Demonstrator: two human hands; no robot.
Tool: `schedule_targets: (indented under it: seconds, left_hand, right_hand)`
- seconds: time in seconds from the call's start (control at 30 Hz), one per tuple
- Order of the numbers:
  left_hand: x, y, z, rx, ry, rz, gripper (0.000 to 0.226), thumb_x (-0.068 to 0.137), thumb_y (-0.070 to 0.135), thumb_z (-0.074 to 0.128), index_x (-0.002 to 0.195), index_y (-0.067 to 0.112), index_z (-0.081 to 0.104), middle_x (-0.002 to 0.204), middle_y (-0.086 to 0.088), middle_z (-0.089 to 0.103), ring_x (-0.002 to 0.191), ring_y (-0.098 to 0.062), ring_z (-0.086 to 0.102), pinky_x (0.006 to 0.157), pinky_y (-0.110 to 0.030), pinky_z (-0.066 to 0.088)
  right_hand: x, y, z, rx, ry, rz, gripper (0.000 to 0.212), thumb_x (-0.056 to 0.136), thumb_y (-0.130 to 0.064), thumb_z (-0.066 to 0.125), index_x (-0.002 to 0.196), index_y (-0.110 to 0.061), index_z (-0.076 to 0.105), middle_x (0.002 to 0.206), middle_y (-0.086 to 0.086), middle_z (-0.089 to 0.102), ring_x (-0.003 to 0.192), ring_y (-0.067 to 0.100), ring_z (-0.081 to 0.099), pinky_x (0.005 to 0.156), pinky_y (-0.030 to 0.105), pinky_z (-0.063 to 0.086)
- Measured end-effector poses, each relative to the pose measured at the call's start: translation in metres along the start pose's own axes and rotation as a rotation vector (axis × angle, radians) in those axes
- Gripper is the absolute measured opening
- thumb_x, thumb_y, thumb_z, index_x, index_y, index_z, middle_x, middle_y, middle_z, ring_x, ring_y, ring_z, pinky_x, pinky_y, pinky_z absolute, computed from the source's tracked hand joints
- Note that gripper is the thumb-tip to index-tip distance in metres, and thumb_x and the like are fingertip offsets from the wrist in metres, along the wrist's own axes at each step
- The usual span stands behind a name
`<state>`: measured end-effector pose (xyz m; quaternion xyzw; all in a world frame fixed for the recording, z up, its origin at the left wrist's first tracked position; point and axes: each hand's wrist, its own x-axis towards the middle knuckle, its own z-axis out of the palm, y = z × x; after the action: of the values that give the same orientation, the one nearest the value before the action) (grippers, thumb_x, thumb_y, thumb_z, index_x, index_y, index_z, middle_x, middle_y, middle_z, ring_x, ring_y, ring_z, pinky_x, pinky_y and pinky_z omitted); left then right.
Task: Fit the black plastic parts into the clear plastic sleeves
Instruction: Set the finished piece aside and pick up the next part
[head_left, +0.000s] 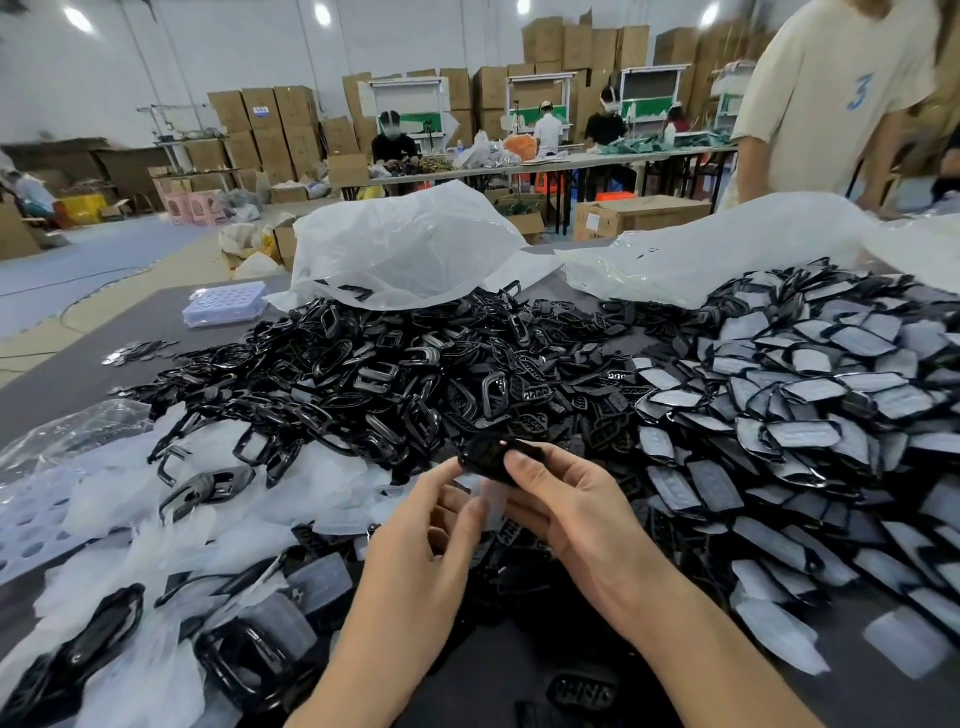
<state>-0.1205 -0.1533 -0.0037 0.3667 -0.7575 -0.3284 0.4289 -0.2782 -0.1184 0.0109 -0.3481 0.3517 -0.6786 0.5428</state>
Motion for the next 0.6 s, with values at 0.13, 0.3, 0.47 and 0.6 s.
schedule_targets:
  seconds: [0.13, 0.3, 0.47, 0.6]
  left_hand:
    - [0.0017, 0.0021, -0.0025, -0.091, 0.004, -0.025, 0.03, 0.097, 0.024, 0.059, 0.111, 0.051, 0.058, 0.085, 0.007, 0.065, 0.068, -0.014, 0.06, 0.059, -0.018, 0.047]
    - [0.0013, 0.0016, -0.0023, -0.098, -0.02, -0.019, 0.025, 0.1, 0.018, 0.054, 0.098, 0.042, 0.063, 0.074, 0.008, 0.065, 0.068, -0.017, 0.06, 0.062, -0.024, 0.047]
    - [-0.0031, 0.0047, 0.0005, 0.107, -0.078, 0.138, 0.048, 0.094, 0.001, 0.056, 0.11, 0.046, 0.061, 0.113, 0.023, 0.062, 0.102, 0.0, 0.062, 0.079, -0.011, 0.046]
    - [-0.0033, 0.002, 0.0033, 0.311, 0.02, 0.235, 0.019, 0.097, 0.029, 0.057, 0.112, 0.04, 0.063, 0.111, 0.026, 0.053, 0.096, 0.003, 0.06, 0.076, -0.013, 0.047]
  right_hand:
    - [0.0004, -0.0003, 0.0019, -0.007, 0.033, -0.013, 0.023, 0.088, -0.024, 0.069, 0.104, -0.01, 0.078, 0.115, 0.016, 0.075, 0.107, 0.027, 0.073, 0.083, 0.025, 0.058]
    - [0.0028, 0.0031, 0.0011, -0.044, 0.108, -0.008, 0.02, 0.084, -0.024, 0.071, 0.097, -0.012, 0.08, 0.108, 0.015, 0.077, 0.101, 0.027, 0.075, 0.08, 0.025, 0.059]
    - [0.0054, 0.0057, -0.0031, -0.073, 0.169, 0.012, 0.014, 0.096, -0.015, 0.066, 0.095, -0.015, 0.08, 0.105, 0.016, 0.077, 0.099, 0.028, 0.075, 0.081, 0.027, 0.06]
    - [0.0038, 0.0069, -0.0032, -0.111, 0.175, 0.013, 0.014, 0.097, -0.016, 0.066, 0.096, -0.017, 0.08, 0.104, 0.015, 0.078, 0.098, 0.027, 0.075, 0.083, 0.031, 0.06]
